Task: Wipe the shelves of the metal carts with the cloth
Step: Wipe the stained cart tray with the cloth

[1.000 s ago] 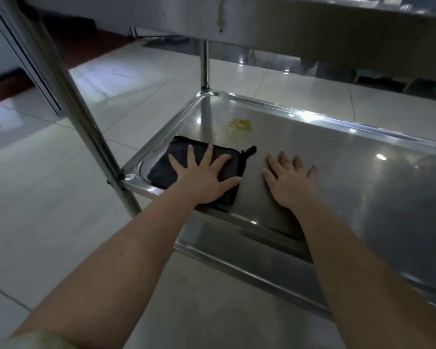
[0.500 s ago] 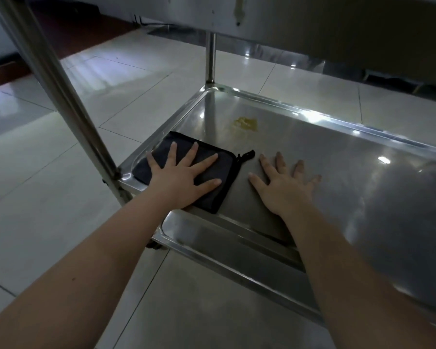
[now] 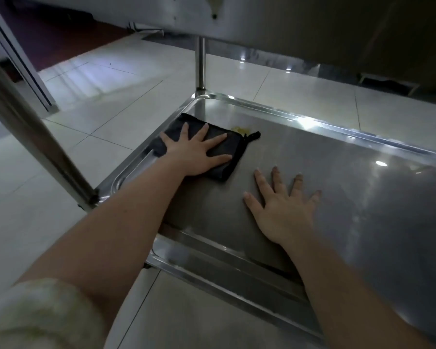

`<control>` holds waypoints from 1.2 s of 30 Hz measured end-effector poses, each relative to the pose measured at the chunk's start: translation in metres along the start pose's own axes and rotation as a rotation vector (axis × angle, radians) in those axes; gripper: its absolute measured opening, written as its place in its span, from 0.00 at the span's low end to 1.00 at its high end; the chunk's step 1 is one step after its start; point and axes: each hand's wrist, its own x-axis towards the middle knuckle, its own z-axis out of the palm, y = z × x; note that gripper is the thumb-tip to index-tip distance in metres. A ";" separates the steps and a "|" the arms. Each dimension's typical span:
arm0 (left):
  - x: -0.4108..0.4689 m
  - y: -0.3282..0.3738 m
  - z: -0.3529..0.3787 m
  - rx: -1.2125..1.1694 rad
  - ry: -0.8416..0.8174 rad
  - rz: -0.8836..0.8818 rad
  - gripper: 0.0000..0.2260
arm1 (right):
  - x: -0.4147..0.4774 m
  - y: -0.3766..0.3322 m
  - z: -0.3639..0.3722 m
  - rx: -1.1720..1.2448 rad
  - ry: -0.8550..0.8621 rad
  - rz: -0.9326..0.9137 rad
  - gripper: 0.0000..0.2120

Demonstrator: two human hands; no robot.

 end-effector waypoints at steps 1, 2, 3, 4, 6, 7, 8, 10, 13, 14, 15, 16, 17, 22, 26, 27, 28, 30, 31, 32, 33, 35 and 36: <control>0.016 0.009 -0.004 0.006 -0.018 0.000 0.35 | 0.000 0.000 0.001 -0.001 0.010 0.005 0.33; 0.028 0.017 -0.008 0.011 -0.037 0.000 0.36 | 0.001 0.000 0.001 -0.004 0.017 0.009 0.33; 0.037 0.022 -0.010 0.010 -0.051 -0.003 0.36 | 0.001 0.000 0.002 -0.003 0.021 0.014 0.34; 0.043 0.025 -0.010 0.010 -0.055 -0.007 0.36 | 0.002 0.001 0.002 0.000 0.025 0.014 0.34; 0.040 0.022 -0.009 0.035 -0.069 0.000 0.35 | 0.002 0.002 0.001 0.008 0.023 0.006 0.35; 0.030 0.017 -0.009 0.041 -0.080 0.009 0.35 | 0.001 0.002 0.000 0.009 0.017 0.001 0.35; 0.016 0.009 -0.006 0.043 -0.085 0.017 0.35 | 0.001 0.001 0.000 0.012 0.015 -0.002 0.35; -0.021 -0.009 0.003 0.049 -0.083 0.036 0.34 | 0.001 0.000 -0.002 0.013 0.021 -0.002 0.34; -0.090 -0.035 0.019 0.050 -0.049 0.072 0.33 | 0.002 -0.002 -0.002 0.012 0.026 -0.007 0.34; -0.107 -0.041 0.024 0.042 -0.032 0.073 0.33 | 0.002 -0.002 -0.001 0.012 0.026 -0.012 0.34; -0.116 -0.046 0.026 0.040 -0.020 0.070 0.33 | 0.001 -0.003 -0.001 0.011 0.024 -0.017 0.34; -0.116 -0.048 0.026 0.039 -0.018 0.068 0.33 | 0.000 -0.003 0.000 0.009 0.024 -0.021 0.35; -0.109 -0.047 0.023 0.038 -0.028 0.064 0.33 | 0.000 -0.003 0.001 0.009 0.026 -0.021 0.35; -0.006 -0.014 0.000 0.053 -0.018 0.016 0.33 | -0.001 -0.002 0.000 0.015 0.032 -0.005 0.35; 0.063 0.024 -0.012 0.008 -0.031 -0.071 0.34 | 0.001 0.001 0.003 0.007 0.044 -0.002 0.36; 0.073 0.032 -0.015 0.005 -0.041 -0.084 0.34 | 0.001 0.001 0.003 0.007 0.044 -0.001 0.36; 0.080 0.038 -0.017 0.003 -0.048 -0.092 0.34 | 0.002 0.001 0.004 0.006 0.044 0.001 0.36; 0.087 0.045 -0.020 0.011 -0.048 -0.092 0.35 | 0.004 0.001 0.003 0.008 0.045 0.006 0.36; 0.085 0.045 -0.020 0.017 -0.047 -0.084 0.35 | 0.005 0.001 0.002 0.010 0.041 0.008 0.36; 0.081 0.043 -0.019 0.023 -0.046 -0.070 0.35 | 0.006 0.002 0.001 0.014 0.035 0.007 0.36; 0.073 0.040 -0.018 0.027 -0.050 -0.050 0.34 | 0.006 0.002 0.001 0.018 0.030 0.007 0.37; 0.049 0.031 -0.012 0.038 -0.062 -0.009 0.34 | 0.005 0.002 0.001 0.018 0.031 0.004 0.37; 0.033 0.025 -0.008 0.051 -0.059 0.008 0.34 | 0.004 0.001 0.001 0.018 0.035 0.003 0.37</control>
